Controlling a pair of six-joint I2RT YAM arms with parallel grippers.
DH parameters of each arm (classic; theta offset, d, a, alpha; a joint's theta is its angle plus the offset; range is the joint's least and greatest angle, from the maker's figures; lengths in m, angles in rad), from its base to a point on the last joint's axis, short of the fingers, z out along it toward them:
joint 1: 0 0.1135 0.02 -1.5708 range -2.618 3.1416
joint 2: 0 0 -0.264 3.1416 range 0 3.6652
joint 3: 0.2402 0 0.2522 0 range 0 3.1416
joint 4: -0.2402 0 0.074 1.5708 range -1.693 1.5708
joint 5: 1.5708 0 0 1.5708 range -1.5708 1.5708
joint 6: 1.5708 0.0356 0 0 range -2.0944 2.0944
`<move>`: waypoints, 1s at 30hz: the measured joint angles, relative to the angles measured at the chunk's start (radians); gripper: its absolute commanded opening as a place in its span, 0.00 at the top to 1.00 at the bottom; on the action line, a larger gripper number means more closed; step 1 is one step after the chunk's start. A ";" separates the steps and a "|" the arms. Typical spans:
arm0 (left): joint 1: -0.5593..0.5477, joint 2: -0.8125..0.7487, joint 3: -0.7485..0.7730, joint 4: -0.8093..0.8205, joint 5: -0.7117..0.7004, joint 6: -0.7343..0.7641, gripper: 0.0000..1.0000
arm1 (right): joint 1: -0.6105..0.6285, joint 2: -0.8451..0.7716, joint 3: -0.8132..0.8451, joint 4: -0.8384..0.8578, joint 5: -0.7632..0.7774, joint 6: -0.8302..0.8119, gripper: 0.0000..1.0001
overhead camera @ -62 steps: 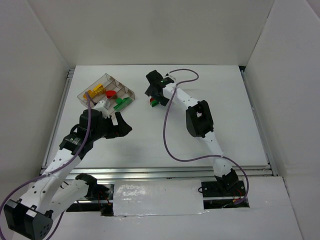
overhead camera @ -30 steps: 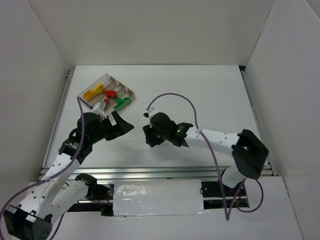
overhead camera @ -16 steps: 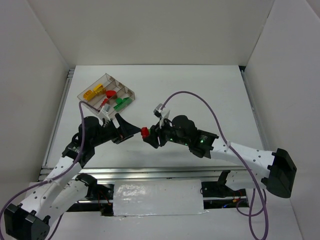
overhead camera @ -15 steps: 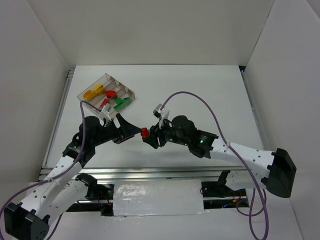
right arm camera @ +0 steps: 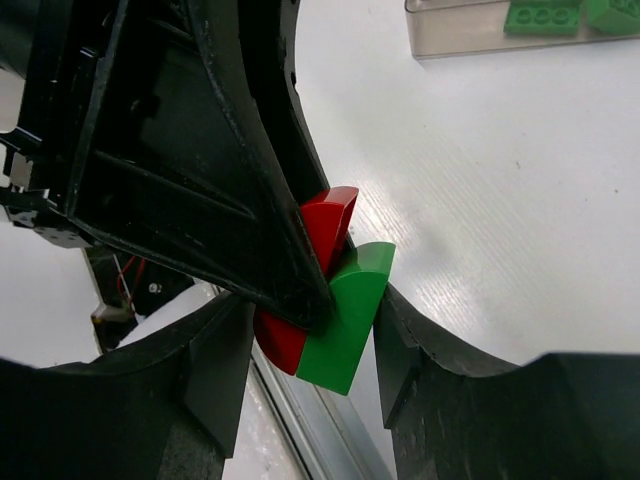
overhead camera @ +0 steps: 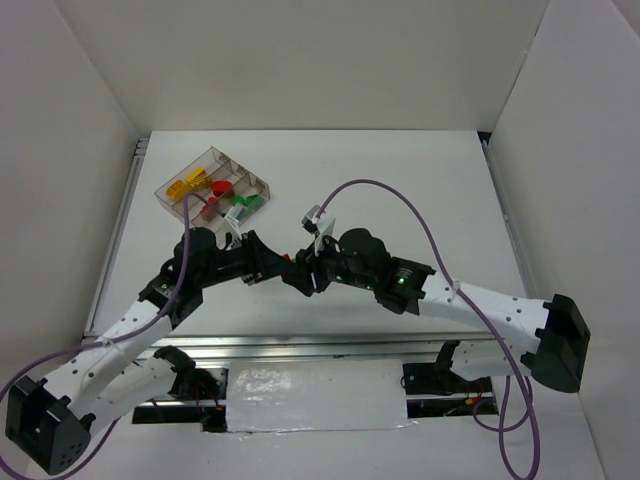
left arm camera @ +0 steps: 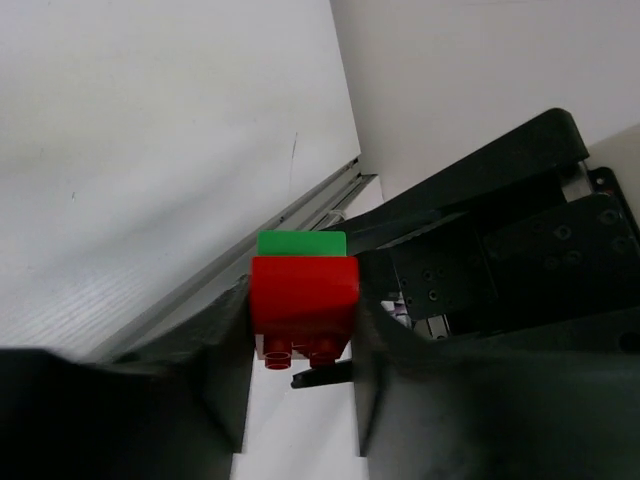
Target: Sort the legos into containers by color
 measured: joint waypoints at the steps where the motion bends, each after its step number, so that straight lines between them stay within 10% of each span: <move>1: -0.002 0.008 0.002 0.000 -0.002 0.002 0.82 | 0.000 0.000 0.001 -0.003 0.007 0.002 0.98; 3: -0.004 0.026 0.008 0.000 -0.006 0.016 1.00 | -0.002 0.003 0.002 -0.013 0.018 0.007 0.77; 4: -0.004 0.035 0.015 -0.007 -0.006 0.025 1.00 | -0.002 0.004 0.002 -0.016 0.021 0.009 0.20; 5: -0.005 0.044 0.026 -0.021 -0.007 0.034 1.00 | -0.003 0.004 0.002 -0.018 0.023 0.019 0.01; 17: -0.015 0.037 0.137 -0.029 0.122 0.266 1.00 | -0.239 -0.246 -0.176 0.030 -0.302 0.183 0.00; 30: -0.018 0.023 0.029 0.311 0.448 0.227 1.00 | -0.268 -0.355 -0.200 0.191 -0.645 0.361 0.13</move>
